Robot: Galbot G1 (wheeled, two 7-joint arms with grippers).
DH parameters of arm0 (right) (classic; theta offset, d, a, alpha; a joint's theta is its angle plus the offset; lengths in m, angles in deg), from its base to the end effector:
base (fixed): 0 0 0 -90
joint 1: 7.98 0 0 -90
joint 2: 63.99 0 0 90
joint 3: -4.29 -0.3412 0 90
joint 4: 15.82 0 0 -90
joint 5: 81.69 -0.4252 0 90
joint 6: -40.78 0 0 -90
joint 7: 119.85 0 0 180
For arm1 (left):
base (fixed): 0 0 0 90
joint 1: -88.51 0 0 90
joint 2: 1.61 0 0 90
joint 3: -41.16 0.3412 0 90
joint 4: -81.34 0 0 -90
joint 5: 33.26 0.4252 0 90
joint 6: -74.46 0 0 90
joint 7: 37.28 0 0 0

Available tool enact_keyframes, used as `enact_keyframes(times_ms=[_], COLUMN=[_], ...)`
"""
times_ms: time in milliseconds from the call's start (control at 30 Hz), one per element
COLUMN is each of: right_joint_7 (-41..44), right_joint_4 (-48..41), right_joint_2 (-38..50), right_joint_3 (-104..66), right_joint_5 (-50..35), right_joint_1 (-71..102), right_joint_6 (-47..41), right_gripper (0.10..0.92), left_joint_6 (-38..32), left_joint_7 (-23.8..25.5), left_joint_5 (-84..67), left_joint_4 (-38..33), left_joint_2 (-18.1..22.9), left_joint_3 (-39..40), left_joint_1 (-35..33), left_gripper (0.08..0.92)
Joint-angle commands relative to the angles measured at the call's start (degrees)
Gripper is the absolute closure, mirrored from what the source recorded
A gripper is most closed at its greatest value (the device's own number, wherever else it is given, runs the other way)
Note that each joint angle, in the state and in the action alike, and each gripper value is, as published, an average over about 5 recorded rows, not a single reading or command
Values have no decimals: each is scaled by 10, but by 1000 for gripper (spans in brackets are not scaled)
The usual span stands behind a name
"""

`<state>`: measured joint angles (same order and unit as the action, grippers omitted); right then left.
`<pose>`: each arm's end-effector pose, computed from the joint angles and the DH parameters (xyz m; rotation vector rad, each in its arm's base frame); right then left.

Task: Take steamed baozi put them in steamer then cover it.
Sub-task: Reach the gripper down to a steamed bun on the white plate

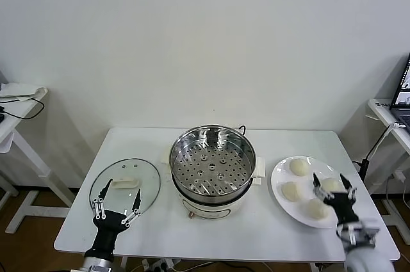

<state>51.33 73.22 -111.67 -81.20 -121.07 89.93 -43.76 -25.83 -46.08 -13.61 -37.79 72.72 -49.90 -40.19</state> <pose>0.3813 -0.2098 -0.3357 -0.1511 -3.0337 0.0821 0.2102 0.0429 -0.3316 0.1012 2.9453 0.8416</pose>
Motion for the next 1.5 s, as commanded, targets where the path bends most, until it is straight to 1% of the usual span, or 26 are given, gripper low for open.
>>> enact_keyframes(times_ms=[33,100,200,300,367,500,567,700,767,833,967,1100,1367,1500], right_joint_7=[53,108,235,407,527,717,791,870,892,897,881,846,774,754], right_joint_4=[-224,-261,-301,-350,-388,-440,-455,-463,-460,-455,-449,-455,-478,-493], right_joint_2=[65,71,85,96,99,92,83,61,52,45,35,25,7,-11], right_joint_3=[193,248,322,388,439,513,531,548,555,565,582,585,579,568], right_joint_5=[-54,-52,-18,70,139,252,310,411,460,488,520,561,569,565], right_joint_1=[-353,-401,-458,-522,-573,-654,-683,-716,-724,-727,-726,-718,-690,-676], right_joint_6=[-71,-81,-98,-92,-67,-14,3,23,32,39,42,44,42,41], right_gripper=[203,203,203,203,203,203,203,203,203,203,203,203,203,203], left_joint_6=[1,1,0,0,0,-1,-2,-2,-2,-2,-4,-6,-6,-6], left_joint_7=[0,0,0,0,0,0,0,0,0,0,-1,-1,-1,-1], left_joint_5=[-2,-2,-2,-1,-1,-2,-2,-2,-2,-2,-2,-2,-2,-2], left_joint_4=[-12,-12,-13,-16,-18,-18,-17,-16,-15,-14,-10,-9,-7,-6], left_joint_2=[3,3,3,4,4,7,9,12,13,14,14,15,15,15], left_joint_3=[0,0,0,-1,-1,-3,-3,-2,-1,-1,-2,1,6,5], left_joint_1=[-5,-6,-9,-12,-15,-17,-18,-17,-17,-17,-17,-18,-18,-18], left_gripper=[177,177,177,177,177,177,177,177,177,177,177,177,177,177])
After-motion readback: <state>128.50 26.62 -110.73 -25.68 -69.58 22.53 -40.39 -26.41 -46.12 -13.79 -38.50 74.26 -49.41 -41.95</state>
